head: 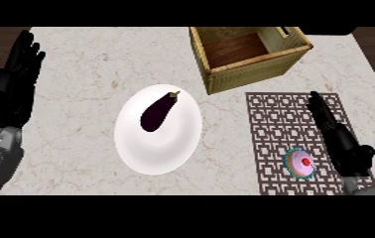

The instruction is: Pick the cupcake from the placemat and place it in the basket

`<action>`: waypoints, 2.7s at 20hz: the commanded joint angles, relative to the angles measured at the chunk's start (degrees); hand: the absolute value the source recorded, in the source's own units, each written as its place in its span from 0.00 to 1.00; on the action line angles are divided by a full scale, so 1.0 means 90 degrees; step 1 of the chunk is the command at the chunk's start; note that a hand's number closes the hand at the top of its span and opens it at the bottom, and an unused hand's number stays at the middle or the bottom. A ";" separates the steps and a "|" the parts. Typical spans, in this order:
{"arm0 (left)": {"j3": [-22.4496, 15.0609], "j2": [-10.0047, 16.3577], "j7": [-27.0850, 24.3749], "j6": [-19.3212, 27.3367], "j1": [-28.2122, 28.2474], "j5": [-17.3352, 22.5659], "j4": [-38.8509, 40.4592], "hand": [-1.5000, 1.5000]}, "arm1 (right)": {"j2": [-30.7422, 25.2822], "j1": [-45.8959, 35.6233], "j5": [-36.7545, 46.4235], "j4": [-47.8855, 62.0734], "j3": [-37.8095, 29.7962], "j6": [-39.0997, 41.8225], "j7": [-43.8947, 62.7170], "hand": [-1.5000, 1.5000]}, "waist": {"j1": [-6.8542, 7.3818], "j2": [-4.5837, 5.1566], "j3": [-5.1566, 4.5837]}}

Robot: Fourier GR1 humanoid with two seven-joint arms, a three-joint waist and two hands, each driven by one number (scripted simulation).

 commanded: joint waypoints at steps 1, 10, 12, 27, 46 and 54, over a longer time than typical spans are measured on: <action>0.0160 -0.0125 0.0064 -0.0060 0.0489 -0.0081 -0.0563 0.50 | -0.0084 0.0212 -0.0017 -0.0546 -0.0380 0.0050 0.0102 1.00 | -0.0124 -0.0074 -0.0040; -0.0545 -0.1364 -0.1374 -0.0249 0.1453 0.0136 -0.0523 0.50 | -0.0100 0.1104 0.2101 -0.3263 0.1077 -0.1622 0.0184 0.00 | -0.0180 -0.0116 -0.0082; -0.0778 -0.1604 -0.1402 -0.0142 0.1552 0.0052 -0.0681 0.50 | 0.0415 0.1104 0.2680 -0.3475 0.1389 -0.2606 0.0941 0.00 | -0.0154 -0.0113 -0.0075; -0.0560 -0.1471 -0.1488 -0.0021 0.1725 -0.0039 -0.0745 0.50 | -0.2687 0.2505 0.5099 -0.3981 -0.0016 -0.2078 0.5720 0.00 | -0.0450 -0.0125 -0.0186; -0.0633 -0.1699 -0.1427 -0.0419 0.1377 0.0015 -0.0532 0.50 | -0.3957 0.0376 0.3445 -0.6762 -0.0041 0.0945 1.0952 0.00 | 0.0018 -0.0024 -0.0074; -0.0813 -0.1778 -0.1189 -0.0250 0.1542 -0.0267 -0.0914 0.50 | -0.3365 0.0178 0.3796 -0.6341 0.0402 0.0813 1.0854 0.00 | -0.0005 -0.0052 -0.0051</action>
